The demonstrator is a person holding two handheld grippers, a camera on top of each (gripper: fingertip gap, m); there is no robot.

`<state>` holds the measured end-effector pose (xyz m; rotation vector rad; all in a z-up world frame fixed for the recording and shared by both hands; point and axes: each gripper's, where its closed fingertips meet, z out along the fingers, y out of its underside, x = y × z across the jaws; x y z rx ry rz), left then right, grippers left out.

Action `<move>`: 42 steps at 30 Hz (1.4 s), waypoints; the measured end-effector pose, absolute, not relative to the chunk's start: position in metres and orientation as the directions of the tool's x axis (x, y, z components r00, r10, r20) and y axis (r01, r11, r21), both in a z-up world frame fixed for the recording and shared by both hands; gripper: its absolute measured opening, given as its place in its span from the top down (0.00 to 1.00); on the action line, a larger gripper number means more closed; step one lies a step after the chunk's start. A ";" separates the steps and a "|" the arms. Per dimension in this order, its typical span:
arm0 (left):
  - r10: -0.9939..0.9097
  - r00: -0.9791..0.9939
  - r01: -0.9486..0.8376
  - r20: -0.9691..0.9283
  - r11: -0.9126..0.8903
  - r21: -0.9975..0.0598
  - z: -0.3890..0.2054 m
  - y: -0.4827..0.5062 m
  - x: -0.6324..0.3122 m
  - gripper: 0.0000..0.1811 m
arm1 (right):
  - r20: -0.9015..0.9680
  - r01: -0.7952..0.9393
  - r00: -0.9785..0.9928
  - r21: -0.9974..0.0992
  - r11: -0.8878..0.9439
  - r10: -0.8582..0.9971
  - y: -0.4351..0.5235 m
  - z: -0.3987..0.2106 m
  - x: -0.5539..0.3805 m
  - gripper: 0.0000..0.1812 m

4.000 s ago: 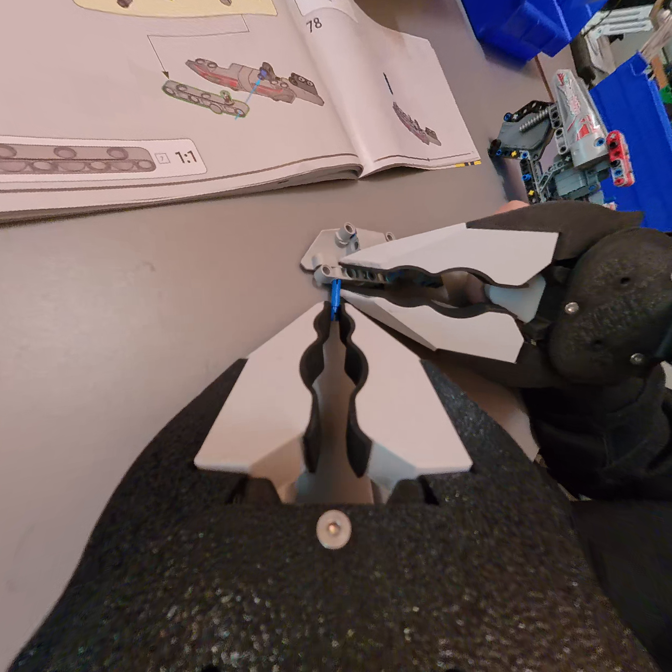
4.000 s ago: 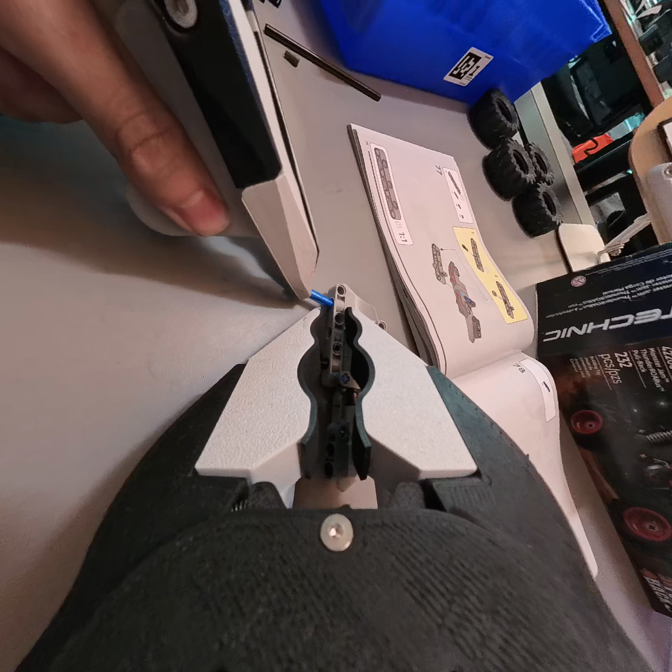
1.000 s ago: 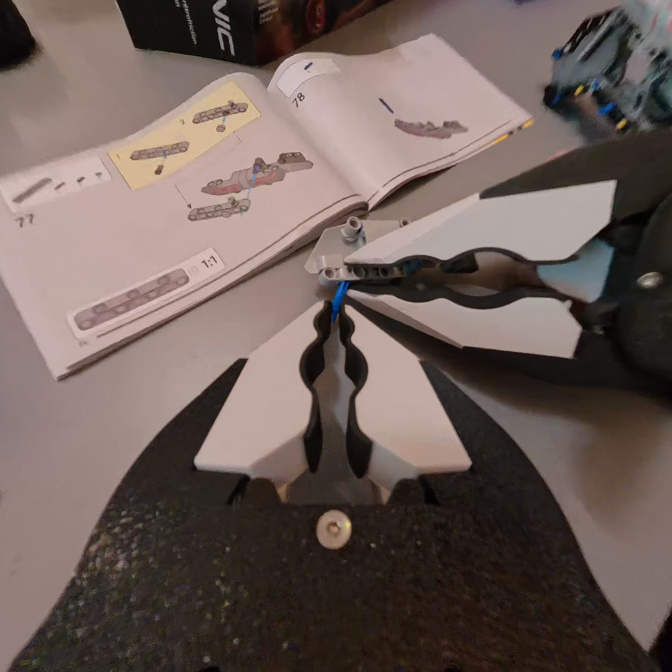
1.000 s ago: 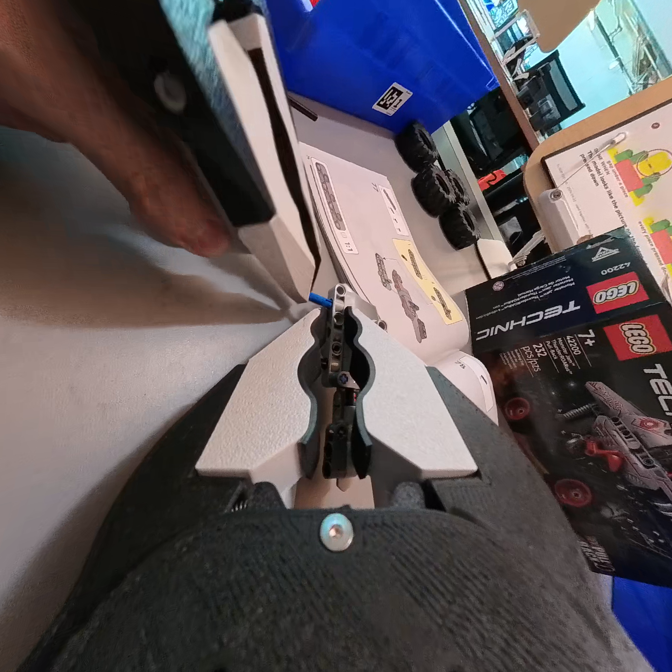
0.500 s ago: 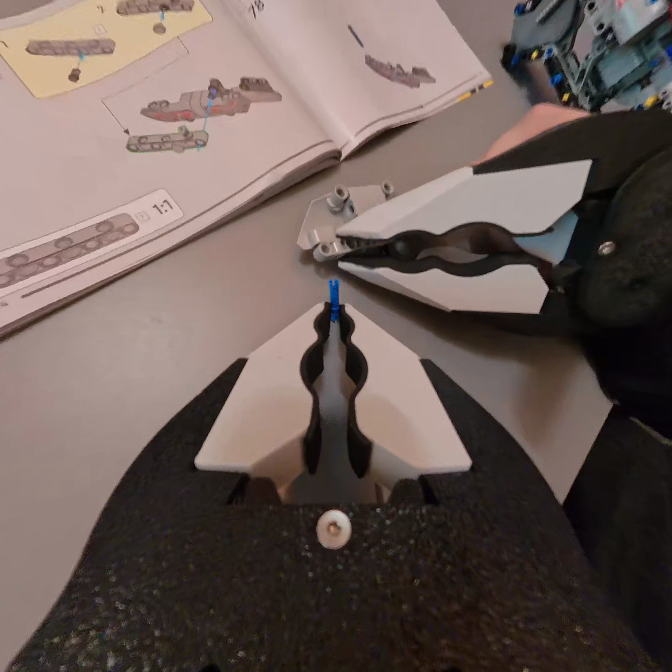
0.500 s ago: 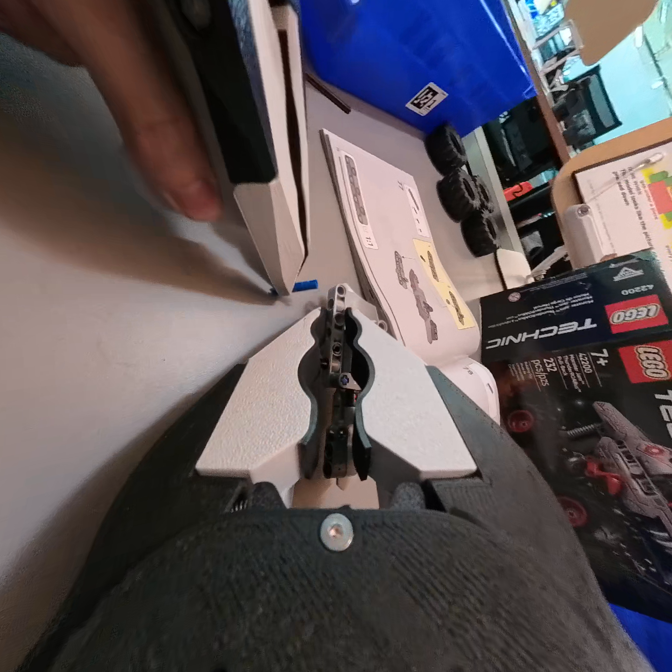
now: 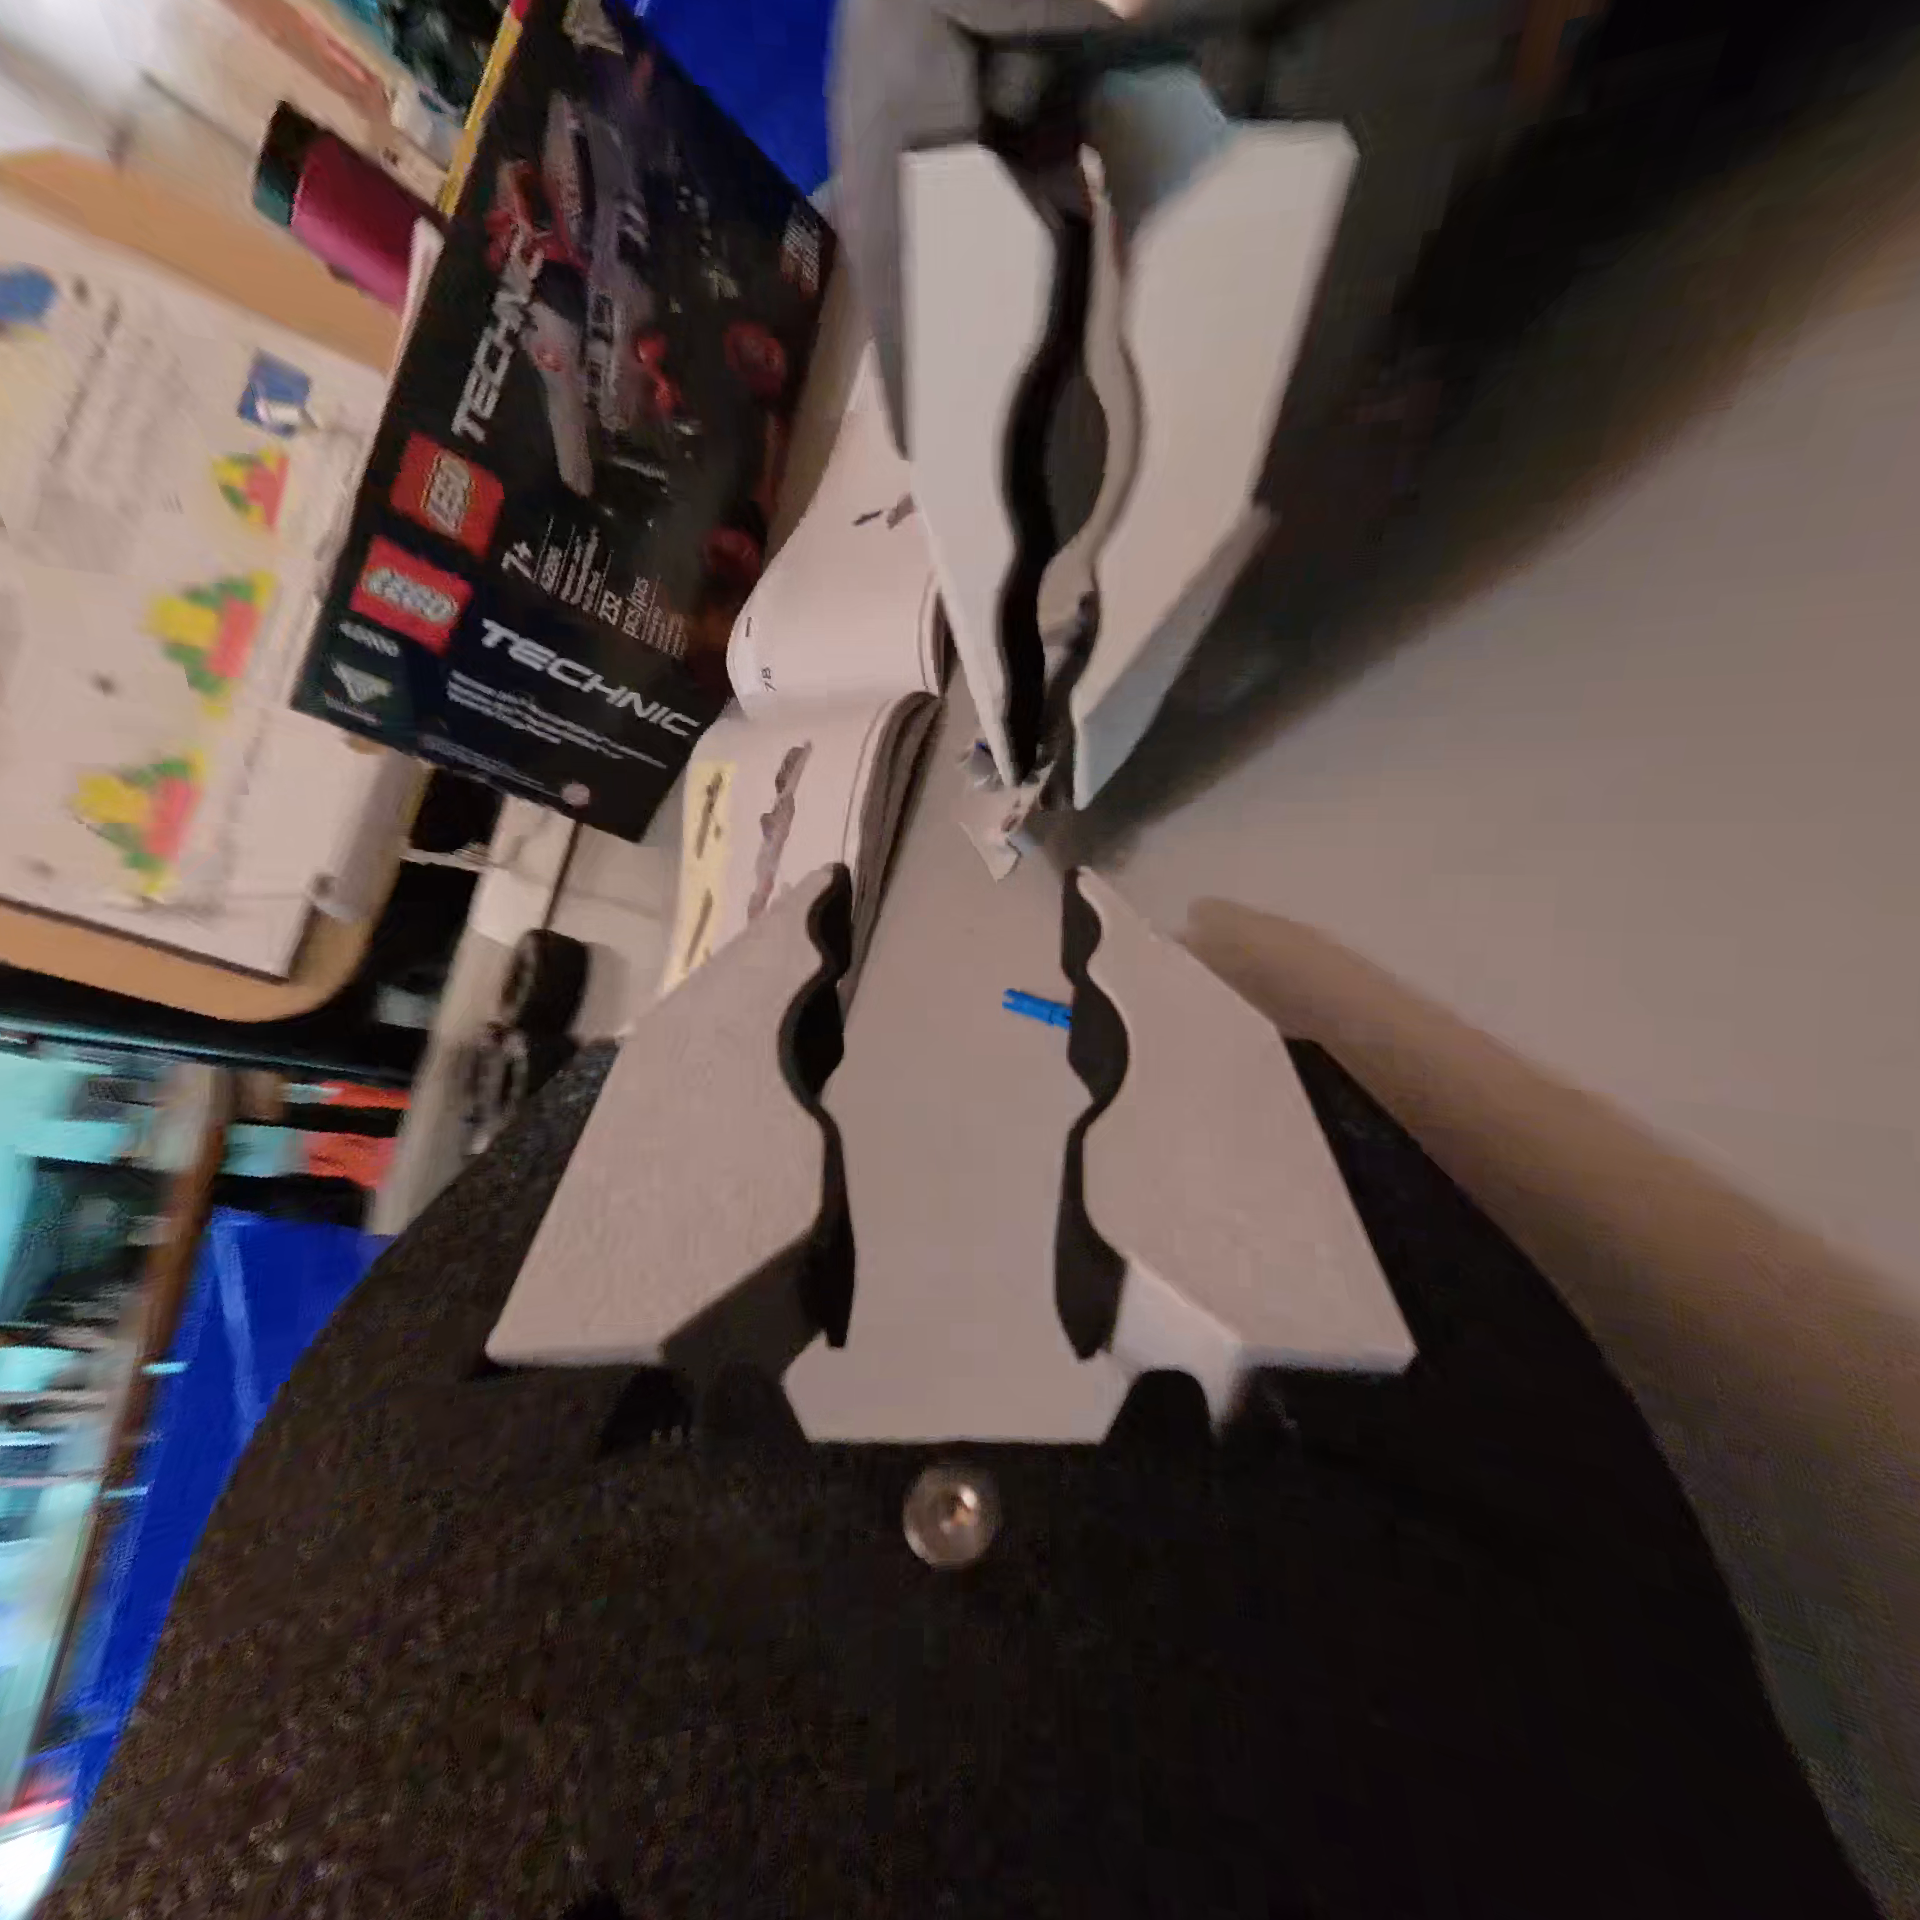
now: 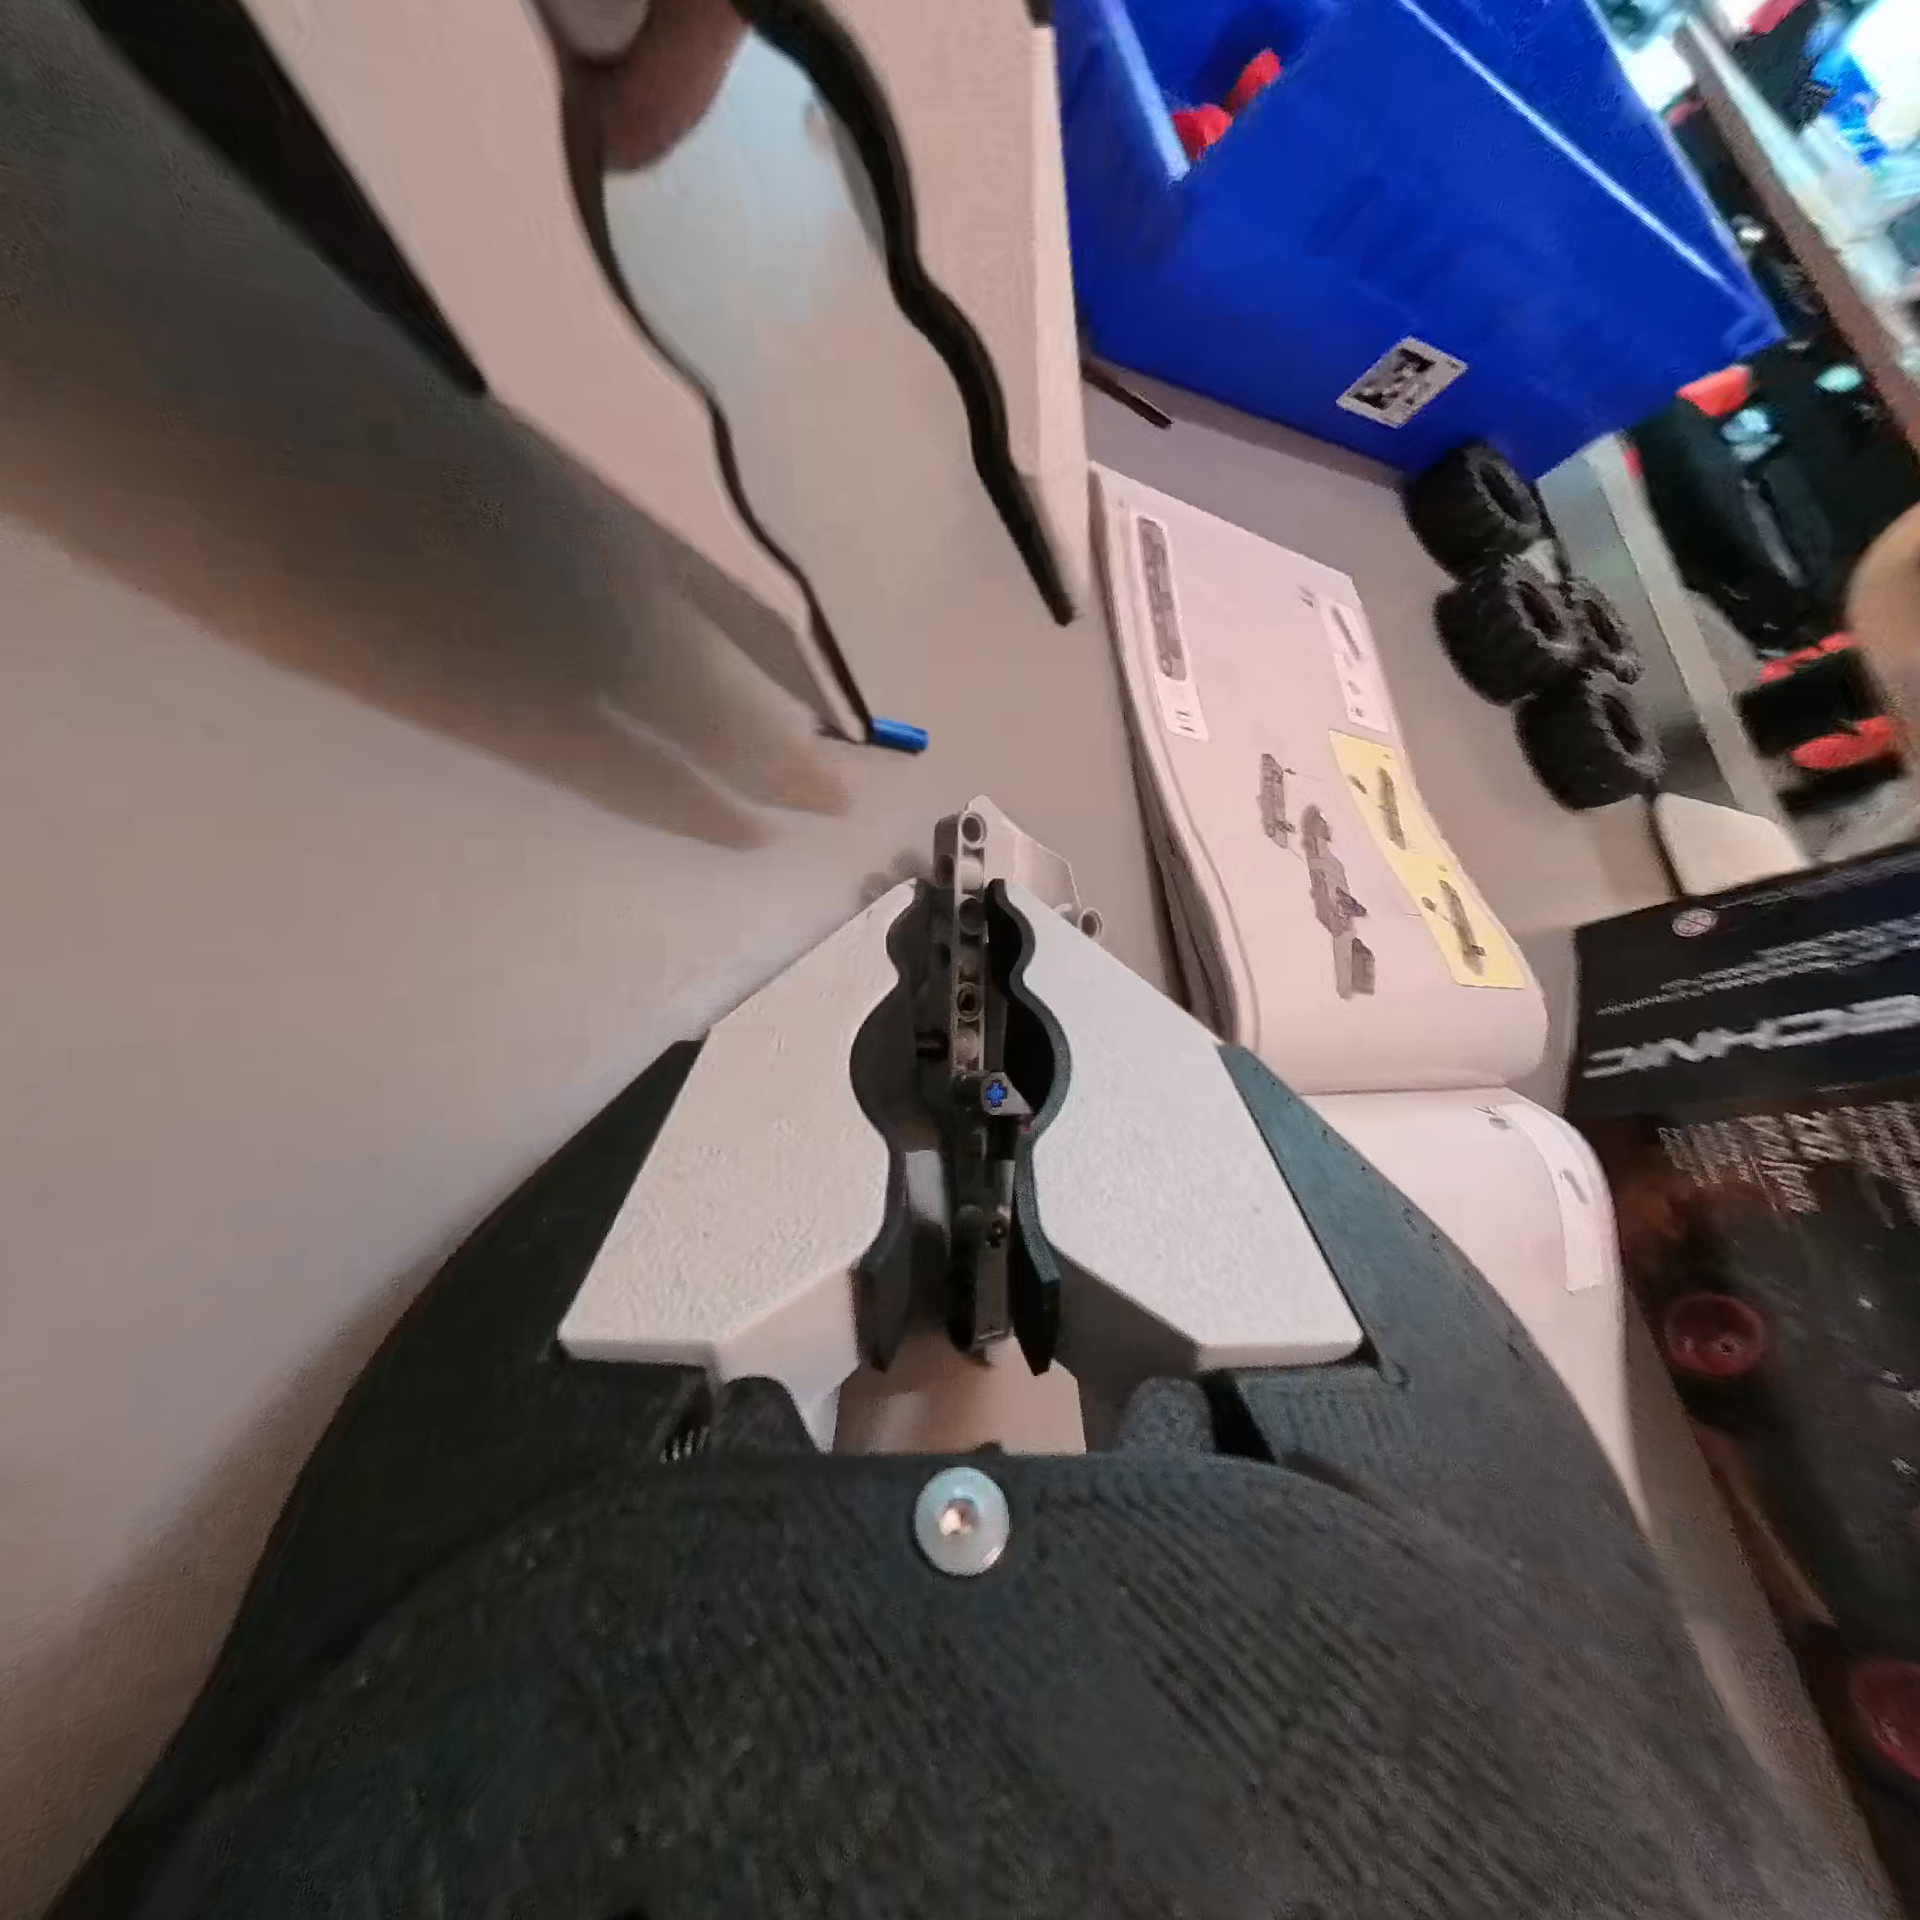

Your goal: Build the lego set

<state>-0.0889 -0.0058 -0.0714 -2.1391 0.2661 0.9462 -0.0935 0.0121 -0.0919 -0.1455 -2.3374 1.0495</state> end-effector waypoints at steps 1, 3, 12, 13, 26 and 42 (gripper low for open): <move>0.072 0.662 -0.488 -0.746 -0.713 -0.503 -0.077 -0.006 -0.089 0.78 | 0.426 -0.127 -0.854 -0.728 0.674 0.299 0.011 -0.093 -0.089 0.95; 0.013 0.590 -0.547 -0.807 -0.729 -0.411 -0.083 -0.003 -0.088 0.79 | 0.422 -0.141 -0.862 -0.732 0.667 0.281 0.010 -0.092 -0.085 0.96; 0.006 0.600 -0.536 -0.800 -0.740 -0.408 -0.097 0.002 -0.092 0.99 | 0.447 -0.200 -0.868 -0.712 0.673 0.215 0.003 -0.094 -0.076 0.95; 0.033 0.626 -0.515 -0.779 -0.733 -0.445 -0.096 0.002 -0.093 1.00 | 0.469 -0.214 -0.856 -0.707 0.675 0.220 0.003 -0.092 -0.078 0.95; 0.131 0.681 -0.434 -0.721 -0.720 -0.541 -0.098 -0.005 -0.105 1.00 | 0.827 -0.370 -0.546 -0.378 0.848 0.130 0.001 -0.099 -0.106 0.96; 0.583 0.806 0.307 -0.102 -0.558 -0.771 -0.103 -0.025 -0.101 0.83 | 0.902 -0.334 -0.429 -0.205 0.920 0.045 -0.004 -0.101 -0.118 0.97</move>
